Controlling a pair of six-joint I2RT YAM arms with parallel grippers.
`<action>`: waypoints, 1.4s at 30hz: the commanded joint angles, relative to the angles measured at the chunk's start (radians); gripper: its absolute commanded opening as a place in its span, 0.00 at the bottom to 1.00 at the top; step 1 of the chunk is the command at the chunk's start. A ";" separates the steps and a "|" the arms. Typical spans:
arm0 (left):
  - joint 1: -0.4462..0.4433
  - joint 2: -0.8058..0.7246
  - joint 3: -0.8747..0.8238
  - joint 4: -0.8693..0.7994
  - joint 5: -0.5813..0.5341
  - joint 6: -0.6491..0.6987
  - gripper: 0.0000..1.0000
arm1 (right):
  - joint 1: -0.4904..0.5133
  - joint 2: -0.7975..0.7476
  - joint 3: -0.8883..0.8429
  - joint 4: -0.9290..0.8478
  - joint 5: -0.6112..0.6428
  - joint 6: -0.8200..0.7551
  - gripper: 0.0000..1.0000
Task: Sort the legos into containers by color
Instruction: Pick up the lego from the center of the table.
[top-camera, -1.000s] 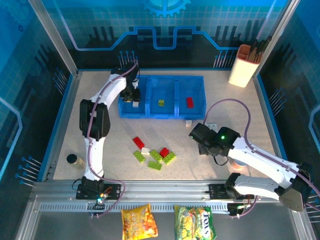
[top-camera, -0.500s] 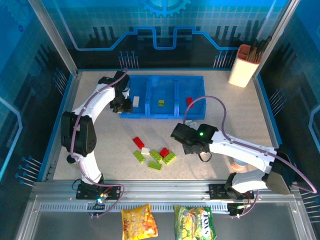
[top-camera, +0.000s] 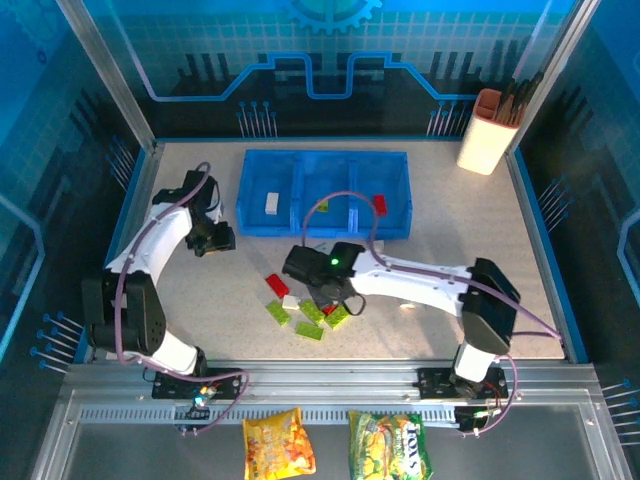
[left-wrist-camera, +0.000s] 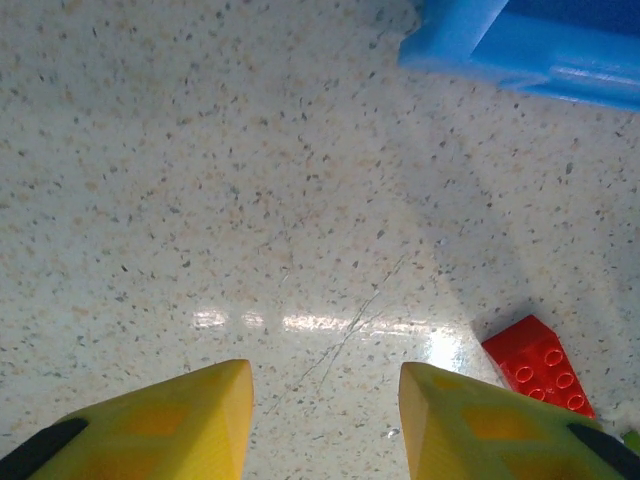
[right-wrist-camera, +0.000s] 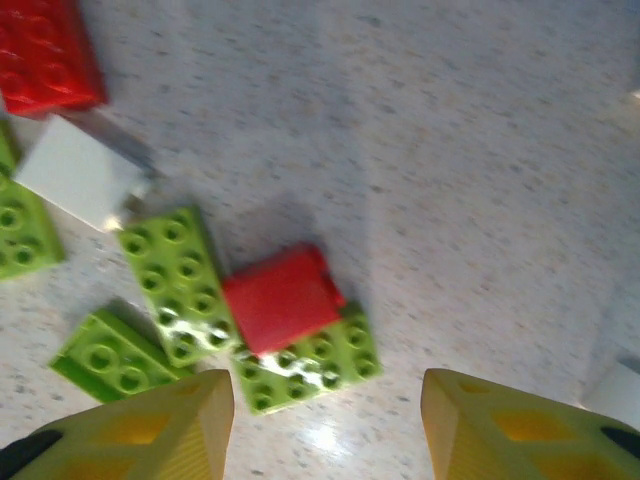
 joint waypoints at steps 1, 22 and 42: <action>0.011 -0.054 -0.063 0.090 0.054 -0.033 0.44 | 0.020 0.097 0.106 0.024 -0.042 -0.041 0.54; 0.020 -0.143 -0.116 0.212 0.113 -0.062 0.44 | 0.002 0.492 0.445 0.110 -0.097 -0.077 0.52; 0.017 -0.124 -0.118 0.222 0.174 -0.060 0.43 | -0.019 0.594 0.517 0.122 -0.109 -0.088 0.45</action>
